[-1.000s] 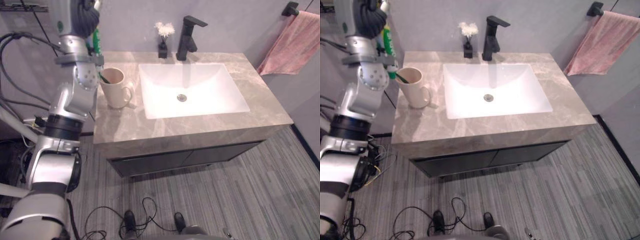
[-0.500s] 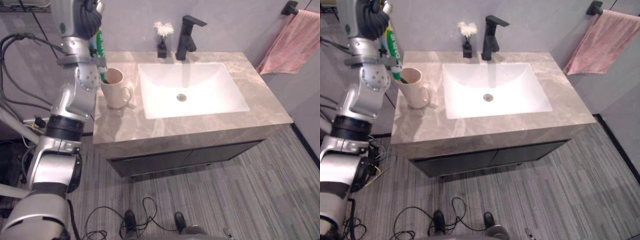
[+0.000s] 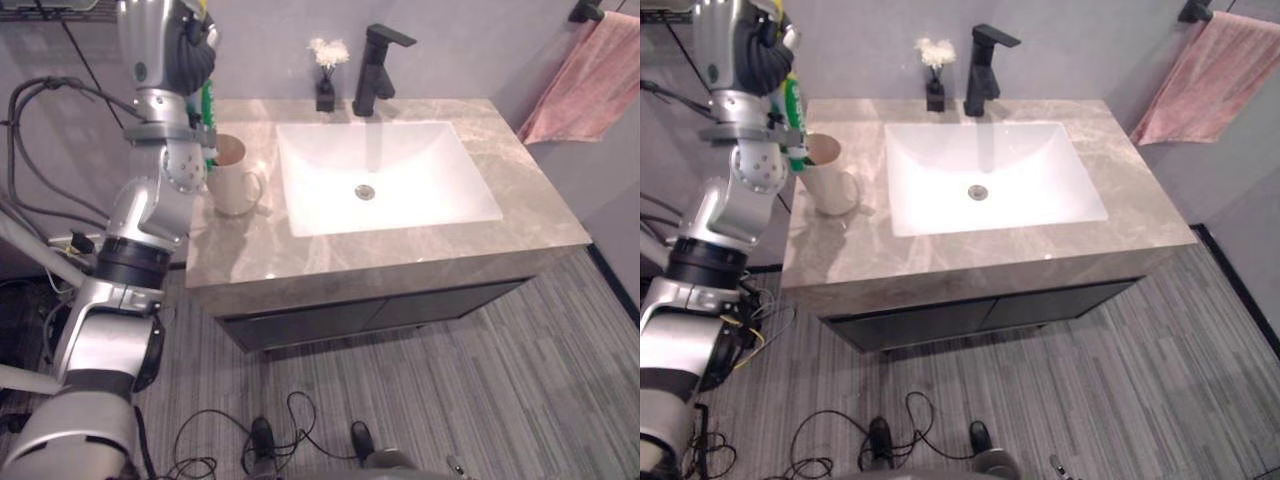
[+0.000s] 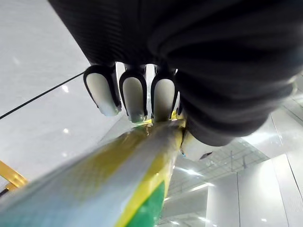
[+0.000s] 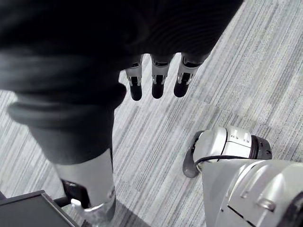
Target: Organize washtable
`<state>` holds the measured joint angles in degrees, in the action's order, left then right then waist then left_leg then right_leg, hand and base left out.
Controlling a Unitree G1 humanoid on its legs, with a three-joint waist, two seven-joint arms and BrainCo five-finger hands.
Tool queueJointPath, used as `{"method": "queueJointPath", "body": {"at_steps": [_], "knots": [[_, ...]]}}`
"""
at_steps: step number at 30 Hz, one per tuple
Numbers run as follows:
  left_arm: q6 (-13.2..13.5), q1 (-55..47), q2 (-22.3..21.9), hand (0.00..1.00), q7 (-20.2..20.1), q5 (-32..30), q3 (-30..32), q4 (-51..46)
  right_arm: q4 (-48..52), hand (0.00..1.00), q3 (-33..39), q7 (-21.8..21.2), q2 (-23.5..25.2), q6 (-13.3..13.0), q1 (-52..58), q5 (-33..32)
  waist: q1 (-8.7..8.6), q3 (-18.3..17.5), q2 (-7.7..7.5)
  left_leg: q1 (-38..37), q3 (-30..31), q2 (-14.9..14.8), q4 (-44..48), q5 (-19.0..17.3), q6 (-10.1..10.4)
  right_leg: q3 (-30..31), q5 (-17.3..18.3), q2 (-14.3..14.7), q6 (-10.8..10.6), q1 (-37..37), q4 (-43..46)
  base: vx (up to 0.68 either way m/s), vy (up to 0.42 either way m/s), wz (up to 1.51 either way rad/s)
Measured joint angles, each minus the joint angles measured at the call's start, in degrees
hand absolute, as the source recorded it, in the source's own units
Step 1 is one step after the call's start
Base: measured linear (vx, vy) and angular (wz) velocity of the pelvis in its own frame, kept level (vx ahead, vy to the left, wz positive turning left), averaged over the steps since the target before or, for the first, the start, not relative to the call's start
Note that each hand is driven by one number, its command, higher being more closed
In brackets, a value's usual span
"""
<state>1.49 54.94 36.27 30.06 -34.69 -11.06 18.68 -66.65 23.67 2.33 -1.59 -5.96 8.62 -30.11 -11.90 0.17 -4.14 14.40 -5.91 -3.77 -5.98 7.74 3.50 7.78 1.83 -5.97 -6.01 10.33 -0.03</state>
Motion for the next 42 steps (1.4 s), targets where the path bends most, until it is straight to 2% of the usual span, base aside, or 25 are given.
{"method": "queueJointPath", "body": {"at_steps": [15, 42], "knots": [[0.07, -0.03, 0.0, 1.0, -0.01, -0.38, 0.01, -0.25, 0.03, 0.0, -1.05, -0.01, -0.01, -0.15, -0.01, -0.82, 0.03, 1.48, -0.14, 0.13, 0.0, -0.02, -0.01, 0.0, 0.0, 0.05, 0.0, 0.02, 0.0, 0.17, 0.01, 0.0, 0.0, 0.0], [0.16, 0.07, 0.57, 1.0, 0.13, -0.88, 0.24, -3.64, 0.15, 0.0, -1.08, 0.01, 0.0, -0.19, -0.41, -0.92, -0.1, 1.54, -0.15, 0.69, 0.17, -0.06, 0.01, 0.03, -0.01, 0.2, -0.47, 0.12, 0.21, 0.76, -0.08, 0.0, 0.001, 0.0]]}}
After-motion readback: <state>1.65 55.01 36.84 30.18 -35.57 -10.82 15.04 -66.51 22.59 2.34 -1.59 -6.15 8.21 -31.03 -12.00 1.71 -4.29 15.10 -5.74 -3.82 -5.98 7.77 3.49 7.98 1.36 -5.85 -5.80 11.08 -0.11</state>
